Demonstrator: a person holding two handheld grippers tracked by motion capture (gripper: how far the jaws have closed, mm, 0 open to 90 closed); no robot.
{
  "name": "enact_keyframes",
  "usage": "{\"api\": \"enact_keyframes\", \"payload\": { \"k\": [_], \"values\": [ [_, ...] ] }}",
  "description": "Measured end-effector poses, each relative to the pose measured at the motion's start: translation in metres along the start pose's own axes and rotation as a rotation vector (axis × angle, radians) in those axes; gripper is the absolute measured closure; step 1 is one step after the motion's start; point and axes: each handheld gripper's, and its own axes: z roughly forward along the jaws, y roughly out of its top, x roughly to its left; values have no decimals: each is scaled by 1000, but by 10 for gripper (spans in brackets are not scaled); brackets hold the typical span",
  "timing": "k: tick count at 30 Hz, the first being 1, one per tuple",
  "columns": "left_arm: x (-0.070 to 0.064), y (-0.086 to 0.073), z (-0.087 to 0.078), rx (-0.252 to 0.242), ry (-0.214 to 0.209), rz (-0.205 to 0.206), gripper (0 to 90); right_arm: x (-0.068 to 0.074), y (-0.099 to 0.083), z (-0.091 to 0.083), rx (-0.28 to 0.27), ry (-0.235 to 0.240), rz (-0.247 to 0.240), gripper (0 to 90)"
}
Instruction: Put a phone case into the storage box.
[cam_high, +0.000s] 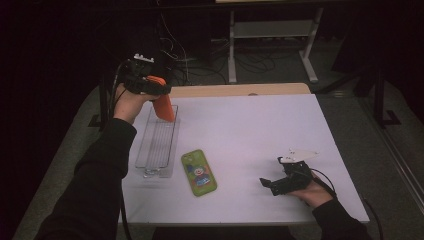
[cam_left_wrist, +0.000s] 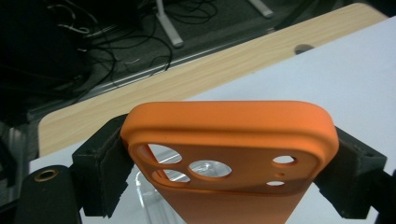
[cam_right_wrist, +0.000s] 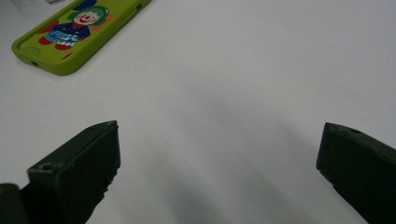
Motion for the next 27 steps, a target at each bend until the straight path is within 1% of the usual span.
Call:
{"api": "enact_keyframes", "payload": {
  "k": [3,4,5,9,12,14,15,16,17,18,20,23,24,25,27],
  "values": [
    [1,0,6,13,34,-10,147,0,0,0,2,-1,-2,0],
    [1,1,9,15,46,-22,147,0,0,0,1,-1,-1,0],
    [2,1,11,18,57,-25,147,0,0,0,0,-2,-1,0],
    [3,0,24,46,100,-57,146,0,0,-1,-2,1,3,0],
    [4,0,33,61,130,-80,145,0,1,-1,-3,0,-4,0],
    [6,-1,38,73,153,-88,145,1,1,-1,-6,4,1,0],
    [6,-2,41,75,163,-102,145,1,1,-1,-7,6,1,0],
    [7,-2,44,83,173,-103,145,1,1,-1,-9,8,3,0],
    [7,-3,47,88,182,-119,145,1,1,-1,-8,9,4,0],
    [9,-5,50,92,193,-121,144,1,1,-1,-8,7,2,0],
    [10,-6,54,101,203,-131,144,1,1,-1,-11,9,4,0],
    [8,-9,62,117,228,-132,143,1,1,-1,-13,10,2,0],
    [9,-9,64,117,241,-125,142,1,1,-1,-12,10,2,0],
    [8,-10,66,122,254,-134,142,1,1,-1,-13,11,1,0],
    [9,-11,70,124,260,-147,142,1,2,-1,-14,11,-3,0]
  ]
}}
